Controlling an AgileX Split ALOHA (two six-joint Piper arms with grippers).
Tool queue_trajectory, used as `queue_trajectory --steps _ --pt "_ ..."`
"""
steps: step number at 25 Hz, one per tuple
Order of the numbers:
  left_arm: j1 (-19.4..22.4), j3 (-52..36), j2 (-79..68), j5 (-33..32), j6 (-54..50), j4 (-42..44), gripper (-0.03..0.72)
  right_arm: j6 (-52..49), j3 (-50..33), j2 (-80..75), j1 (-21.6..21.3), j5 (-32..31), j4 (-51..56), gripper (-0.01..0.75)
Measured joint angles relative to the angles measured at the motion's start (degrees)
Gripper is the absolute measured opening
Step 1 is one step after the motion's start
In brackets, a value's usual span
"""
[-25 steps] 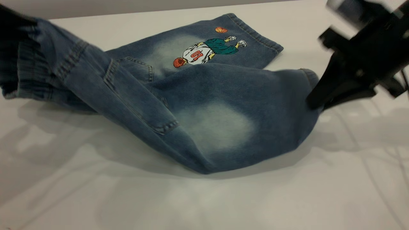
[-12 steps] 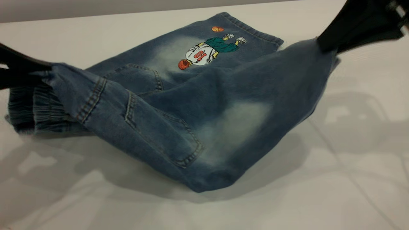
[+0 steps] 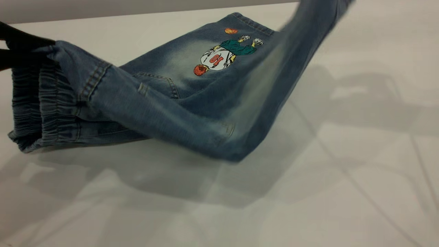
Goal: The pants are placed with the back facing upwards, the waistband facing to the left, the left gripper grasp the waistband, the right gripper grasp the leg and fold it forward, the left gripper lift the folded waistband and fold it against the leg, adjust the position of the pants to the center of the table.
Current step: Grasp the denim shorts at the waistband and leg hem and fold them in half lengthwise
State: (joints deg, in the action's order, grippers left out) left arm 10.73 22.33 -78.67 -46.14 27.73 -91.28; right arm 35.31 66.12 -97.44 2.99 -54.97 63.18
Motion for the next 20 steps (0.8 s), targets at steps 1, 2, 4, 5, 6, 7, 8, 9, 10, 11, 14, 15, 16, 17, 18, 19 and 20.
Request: queue_trajectory --steps 1,2,4,5,6,7,8,9,10,11,14,15,16,17,18,19,20 --pt "0.0 0.0 0.0 -0.02 -0.05 -0.98 0.089 -0.63 1.78 -0.82 0.06 -0.12 0.46 0.008" --pt "0.0 0.0 0.0 -0.13 -0.1 -1.78 0.089 -1.02 3.5 -1.81 0.39 -0.09 1.07 0.008" --pt "0.0 0.0 0.0 -0.65 -0.1 -3.93 0.089 -2.35 6.46 -3.97 0.51 -0.19 1.51 0.008" --pt "0.0 0.0 0.0 -1.03 -0.12 -4.86 0.089 -3.2 7.92 -5.33 0.59 -0.22 1.59 0.008" --pt "0.0 0.0 0.0 -1.57 -0.12 -5.68 0.089 -3.76 8.99 -6.75 0.97 0.02 1.89 0.008" --pt "0.0 0.0 0.0 -1.83 -0.27 -6.55 0.089 -3.83 10.17 -8.16 1.04 0.08 2.64 0.008" --pt "0.0 0.0 0.0 -2.1 -0.7 -7.63 0.089 -3.83 11.35 -9.31 1.1 0.08 3.38 0.008" --pt "0.0 0.0 0.0 -2.1 -1.16 -8.42 0.089 -3.83 12.46 -10.6 1.16 0.32 4.41 0.008" --pt "0.0 0.0 0.0 -2.04 -1.31 -8.96 0.089 -3.83 13.28 -11.76 1.58 1.08 5.56 0.008" --pt "0.0 0.06 0.0 -2.04 -1.47 -9.01 0.089 -3.89 14.19 -12.69 1.68 1.94 6.63 0.008" --pt "0.0 0.06 0.0 -1.17 -3.35 -8.86 0.089 -4.4 16.82 -15.89 2.67 1.43 8.98 0.008" --pt "0.0 0.06 0.0 -1.03 -3.66 -8.79 0.089 -5.0 17.87 -16.73 2.87 1.49 9.14 0.008" --pt "0.0 0.06 0.0 -0.78 -4.11 -8.8 0.089 -5.34 18.96 -17.71 3.15 1.45 9.14 0.008" --pt "0.0 0.06 0.0 -0.2 -4.12 -8.8 0.089 -5.81 19.87 -18.68 3.72 1.7 9.14 0.008" --pt "0.0 0.06 0.0 0.4 -4.12 -8.8 0.089 -6.48 21.03 -19.5 3.93 2.39 9.14 0.008" --pt "0.0 0.06 0.0 0.95 -4.28 -8.8 0.089 -7.2 22.27 -20.49 4.0 2.8 9.26 0.008" --pt "0.0 0.06 0.0 1.3 -4.28 -8.8 0.089 -8.07 23.28 -21.51 4.36 2.92 9.47 0.008"
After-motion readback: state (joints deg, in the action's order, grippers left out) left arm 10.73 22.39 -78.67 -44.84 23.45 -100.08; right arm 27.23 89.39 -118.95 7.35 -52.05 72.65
